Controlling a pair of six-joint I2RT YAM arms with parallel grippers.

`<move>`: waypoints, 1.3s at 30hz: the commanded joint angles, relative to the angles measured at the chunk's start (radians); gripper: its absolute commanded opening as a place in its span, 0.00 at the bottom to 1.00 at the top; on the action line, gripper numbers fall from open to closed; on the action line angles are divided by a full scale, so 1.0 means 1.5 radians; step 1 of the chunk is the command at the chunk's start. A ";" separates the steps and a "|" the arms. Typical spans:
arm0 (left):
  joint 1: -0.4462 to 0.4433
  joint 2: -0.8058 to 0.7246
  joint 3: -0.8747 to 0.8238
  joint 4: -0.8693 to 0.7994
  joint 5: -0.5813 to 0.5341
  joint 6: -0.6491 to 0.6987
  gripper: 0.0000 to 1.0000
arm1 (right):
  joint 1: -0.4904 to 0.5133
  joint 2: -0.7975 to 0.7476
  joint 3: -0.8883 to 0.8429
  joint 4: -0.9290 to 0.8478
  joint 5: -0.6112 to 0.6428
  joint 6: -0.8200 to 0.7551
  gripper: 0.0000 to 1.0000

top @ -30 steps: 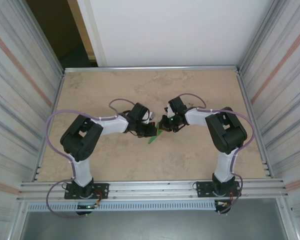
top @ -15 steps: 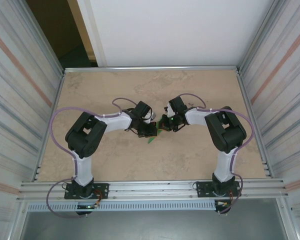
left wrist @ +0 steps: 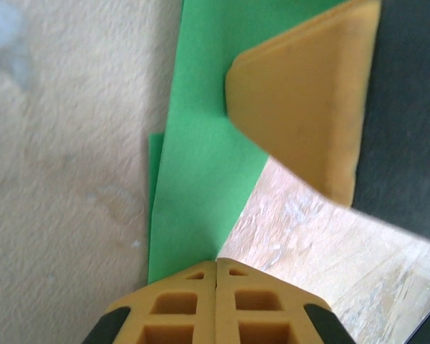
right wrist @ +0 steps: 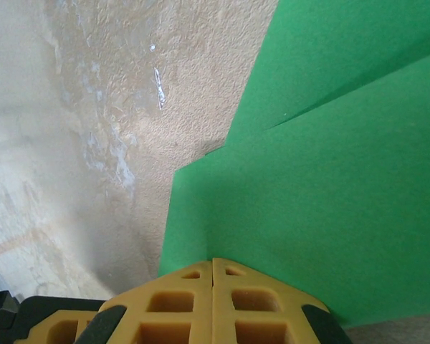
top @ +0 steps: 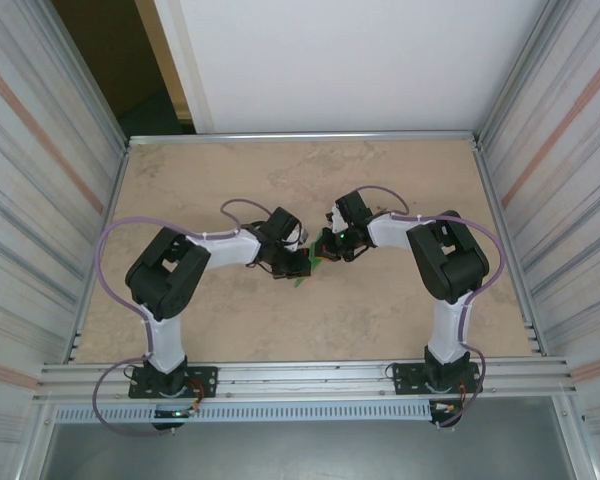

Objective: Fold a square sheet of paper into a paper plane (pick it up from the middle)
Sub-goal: Fold the wing for the fifth time at the center of the table.

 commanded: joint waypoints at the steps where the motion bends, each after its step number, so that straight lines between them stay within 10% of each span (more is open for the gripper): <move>1: -0.009 -0.029 -0.072 -0.074 -0.005 -0.010 0.01 | -0.007 0.061 -0.025 -0.076 0.100 -0.009 0.02; 14: 0.005 -0.209 -0.137 0.017 0.000 -0.030 0.03 | 0.008 0.037 -0.040 -0.058 0.057 -0.012 0.02; 39: 0.014 0.003 -0.041 -0.009 -0.033 -0.060 0.00 | -0.014 -0.057 0.014 -0.067 0.026 -0.026 0.10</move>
